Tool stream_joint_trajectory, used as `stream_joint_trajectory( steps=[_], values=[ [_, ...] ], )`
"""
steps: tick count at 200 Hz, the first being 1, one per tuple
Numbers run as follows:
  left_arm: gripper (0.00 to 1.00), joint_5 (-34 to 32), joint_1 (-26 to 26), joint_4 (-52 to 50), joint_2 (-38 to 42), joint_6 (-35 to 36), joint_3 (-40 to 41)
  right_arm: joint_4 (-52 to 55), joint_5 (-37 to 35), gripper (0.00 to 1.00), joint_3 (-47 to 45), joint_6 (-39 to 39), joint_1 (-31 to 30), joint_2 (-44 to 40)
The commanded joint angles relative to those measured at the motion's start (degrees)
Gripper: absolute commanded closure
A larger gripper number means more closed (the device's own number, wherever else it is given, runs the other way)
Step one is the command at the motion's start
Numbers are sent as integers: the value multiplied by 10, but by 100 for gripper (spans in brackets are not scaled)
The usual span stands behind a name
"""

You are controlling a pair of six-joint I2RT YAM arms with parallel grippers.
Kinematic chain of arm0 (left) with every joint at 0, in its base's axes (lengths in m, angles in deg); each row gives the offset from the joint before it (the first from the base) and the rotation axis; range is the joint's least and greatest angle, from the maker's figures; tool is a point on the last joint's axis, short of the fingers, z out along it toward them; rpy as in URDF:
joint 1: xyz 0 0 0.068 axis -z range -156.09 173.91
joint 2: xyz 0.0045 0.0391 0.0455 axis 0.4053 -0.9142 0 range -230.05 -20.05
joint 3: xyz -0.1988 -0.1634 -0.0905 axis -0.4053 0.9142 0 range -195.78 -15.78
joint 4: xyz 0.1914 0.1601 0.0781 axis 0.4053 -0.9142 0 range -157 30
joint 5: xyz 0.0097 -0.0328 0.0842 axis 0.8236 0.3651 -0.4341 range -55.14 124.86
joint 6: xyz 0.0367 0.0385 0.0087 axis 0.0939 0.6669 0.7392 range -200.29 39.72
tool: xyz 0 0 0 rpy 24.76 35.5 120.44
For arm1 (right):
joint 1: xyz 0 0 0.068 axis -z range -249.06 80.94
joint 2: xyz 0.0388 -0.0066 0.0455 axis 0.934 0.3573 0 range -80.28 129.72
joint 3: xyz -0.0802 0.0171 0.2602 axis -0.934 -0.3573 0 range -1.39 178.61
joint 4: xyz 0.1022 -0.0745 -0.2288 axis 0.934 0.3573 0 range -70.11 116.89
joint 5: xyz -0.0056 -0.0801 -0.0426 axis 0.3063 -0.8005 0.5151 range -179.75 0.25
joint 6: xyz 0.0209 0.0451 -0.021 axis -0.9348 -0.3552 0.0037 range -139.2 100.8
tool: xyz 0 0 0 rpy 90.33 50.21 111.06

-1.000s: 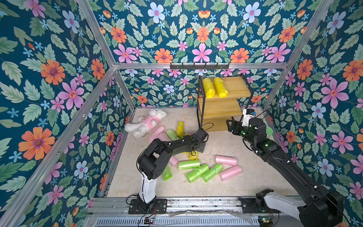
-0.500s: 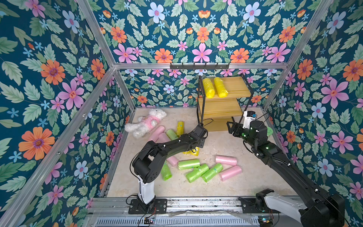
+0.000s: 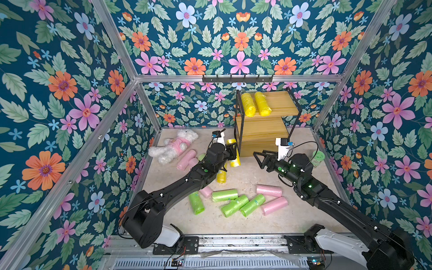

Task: Sort the rolls of trash bags by color and place them on the shelf
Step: Pick up the roll of trash bags from the center of the board, then place the roll of trash bags on the shelf.

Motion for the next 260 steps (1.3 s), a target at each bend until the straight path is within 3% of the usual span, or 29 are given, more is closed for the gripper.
stream_joint_trajectory(
  steps=[1,52,181,209,260],
  values=[
    [61,0,0,137,19,-99,25,-136,11,12,-22,-30,-12,2],
    [61,0,1,247,44,-206,83,-229,16,7,-53,-63,-23,36],
    [62,-3,12,335,62,-256,130,-354,72,9,-13,-128,-61,172],
    [62,-1,12,348,63,-261,133,-356,78,16,-5,-133,-66,190],
    [62,2,12,349,63,-263,135,-364,79,44,-3,-139,-66,193]
  ],
)
